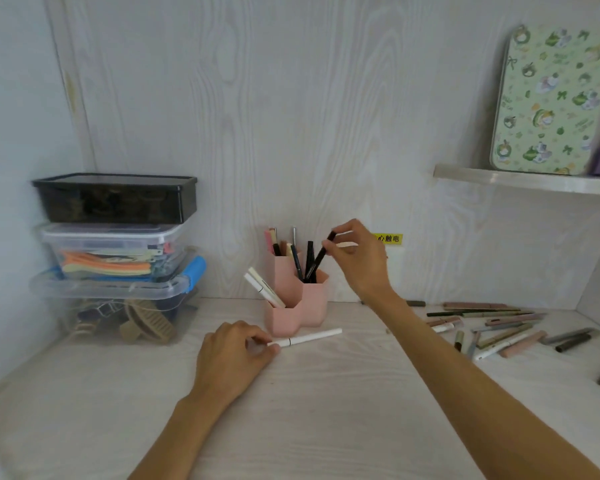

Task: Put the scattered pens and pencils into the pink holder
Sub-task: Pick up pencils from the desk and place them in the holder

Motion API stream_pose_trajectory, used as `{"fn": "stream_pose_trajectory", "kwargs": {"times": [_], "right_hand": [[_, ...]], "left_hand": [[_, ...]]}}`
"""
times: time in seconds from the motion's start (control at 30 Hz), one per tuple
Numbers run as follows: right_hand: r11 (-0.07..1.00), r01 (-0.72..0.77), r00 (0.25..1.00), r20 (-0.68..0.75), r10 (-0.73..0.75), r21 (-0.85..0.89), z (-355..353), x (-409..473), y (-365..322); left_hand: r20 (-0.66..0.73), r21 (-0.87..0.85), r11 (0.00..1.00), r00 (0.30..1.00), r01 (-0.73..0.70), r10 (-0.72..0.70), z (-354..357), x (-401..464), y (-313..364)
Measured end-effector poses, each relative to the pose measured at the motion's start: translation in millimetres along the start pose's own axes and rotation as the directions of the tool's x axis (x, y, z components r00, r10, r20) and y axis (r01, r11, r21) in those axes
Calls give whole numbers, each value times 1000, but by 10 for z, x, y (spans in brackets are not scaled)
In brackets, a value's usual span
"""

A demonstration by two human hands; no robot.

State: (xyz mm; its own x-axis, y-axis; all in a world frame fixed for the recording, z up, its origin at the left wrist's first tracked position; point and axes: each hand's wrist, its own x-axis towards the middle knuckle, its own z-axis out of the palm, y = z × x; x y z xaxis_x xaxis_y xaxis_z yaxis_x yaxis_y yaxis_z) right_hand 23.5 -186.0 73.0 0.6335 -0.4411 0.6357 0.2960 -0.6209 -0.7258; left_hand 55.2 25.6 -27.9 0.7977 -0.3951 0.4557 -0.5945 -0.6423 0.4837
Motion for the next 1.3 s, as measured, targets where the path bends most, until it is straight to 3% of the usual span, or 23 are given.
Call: {"fn": "stream_pose_trajectory", "kwargs": {"times": [0.07,0.13,0.2,0.3,0.4,0.5,0.57,0.6,0.67,0.73,0.77,0.87,0.97,1.1,1.2,1.3], "right_hand": [[962,120,990,99,-99,-245,100,-56,30],[901,222,968,197,-157,-373,176,-108,77],[905,232,951,277,-135,-358,205,-146,100],[924,221,914,396,-85,-312,194,-219,155],[941,214,910,403,-94,-263,136,-323,268],[957,170,935,345,-82,-234,-20,-396,416],[926,159,955,290,-56,-343,-233,-423,568],[868,134,964,267,-2,-478,-379,-416,687],[630,-29,928,213,305,-776,-669,-455,878],[393,-146,794,129,594,-908,-889,-563,1001],[361,-184,755,104,648,-914,-945,-626,1038],[421,-191,765,134,630,-886,-936,-716,1030],[504,-70,772,273,574,-861,-750,-694,949],[579,43,792,381,477,-814,-544,-649,873],[810,-82,826,415,381,-581,-577,-637,823],[899,-184,805,464,369,-396,-655,-655,789]], "left_hand": [[-10,-29,1000,1000,-1,0,9,-2,-6],[-51,-109,994,998,19,-25,9,3,-1],[-114,-268,963,992,28,-60,-6,17,41],[-191,-550,835,971,16,-143,-76,51,124],[-245,-659,752,953,-29,-178,-133,51,170],[-318,-670,737,932,-91,-174,-169,53,204],[-363,-680,725,911,-114,-197,-185,69,214],[-384,-685,719,898,-119,-216,-196,86,223],[-445,-682,716,861,-148,-246,-214,107,231],[-498,-678,715,822,-171,-276,-207,113,221],[-527,-675,713,800,-188,-288,-206,110,220],[-606,-659,710,734,-248,-306,-212,123,241],[-637,-629,736,710,-252,-301,-246,189,283],[-624,-522,836,744,-169,-239,-300,366,381],[-557,-393,918,809,-58,-187,-294,513,419],[-464,-233,972,874,39,-146,-176,568,432]]}}
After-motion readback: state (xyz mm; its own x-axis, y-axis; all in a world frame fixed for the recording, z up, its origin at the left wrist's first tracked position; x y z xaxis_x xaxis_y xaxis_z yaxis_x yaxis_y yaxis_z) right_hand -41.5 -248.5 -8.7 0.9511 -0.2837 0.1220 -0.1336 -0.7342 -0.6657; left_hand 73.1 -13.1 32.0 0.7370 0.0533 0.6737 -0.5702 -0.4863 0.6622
